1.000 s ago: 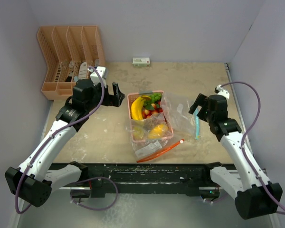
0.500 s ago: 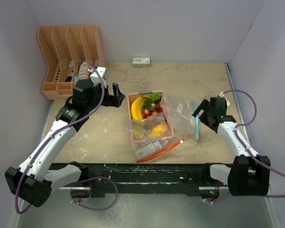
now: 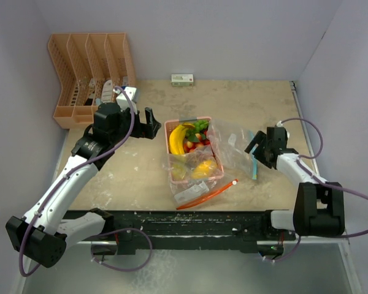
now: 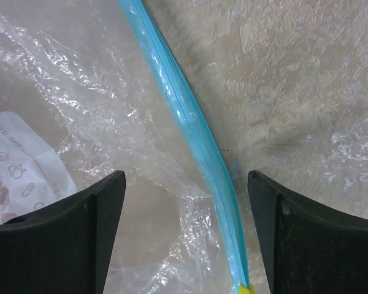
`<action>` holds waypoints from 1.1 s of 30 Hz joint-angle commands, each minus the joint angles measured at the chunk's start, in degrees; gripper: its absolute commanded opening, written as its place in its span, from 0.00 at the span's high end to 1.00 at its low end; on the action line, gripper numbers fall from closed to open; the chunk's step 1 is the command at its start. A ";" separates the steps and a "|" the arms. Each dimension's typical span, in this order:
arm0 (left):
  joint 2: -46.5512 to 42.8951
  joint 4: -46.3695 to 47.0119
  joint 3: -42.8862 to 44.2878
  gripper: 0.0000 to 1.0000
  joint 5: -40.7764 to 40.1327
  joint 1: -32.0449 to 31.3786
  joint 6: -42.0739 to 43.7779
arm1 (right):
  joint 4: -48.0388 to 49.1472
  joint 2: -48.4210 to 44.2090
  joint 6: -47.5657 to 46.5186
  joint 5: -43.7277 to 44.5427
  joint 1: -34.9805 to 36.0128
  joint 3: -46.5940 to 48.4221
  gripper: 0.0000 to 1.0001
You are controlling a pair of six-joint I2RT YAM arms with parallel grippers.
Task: Place the food in the zip-top bag and seal the zipper
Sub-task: Pick up the zipper food storage bag from the bin.
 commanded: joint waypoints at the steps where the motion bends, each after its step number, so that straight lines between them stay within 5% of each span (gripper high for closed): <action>1: -1.40 1.45 0.74 0.01 0.02 -0.09 1.05 | 3.24 3.12 0.20 -0.63 0.01 0.48 0.19; 4: -1.58 1.24 0.76 0.01 -0.13 -0.04 1.17 | 4.11 4.51 0.22 -0.01 0.01 0.58 0.29; 7: -1.74 1.20 0.86 0.01 -0.23 -0.01 1.26 | 4.70 4.96 0.02 0.55 0.01 0.59 0.51; 11: -1.96 1.16 0.74 0.01 -0.55 -0.04 1.47 | 3.07 3.68 0.57 4.48 0.01 0.72 1.00; 21: -1.71 1.11 0.67 0.01 -0.44 -0.05 1.28 | -4.78 -8.85 8.47 22.06 0.01 0.02 1.00; 33: -2.01 1.17 0.54 0.01 -0.49 -0.04 1.00 | -2.68 -20.27 4.61 15.87 0.01 0.40 1.00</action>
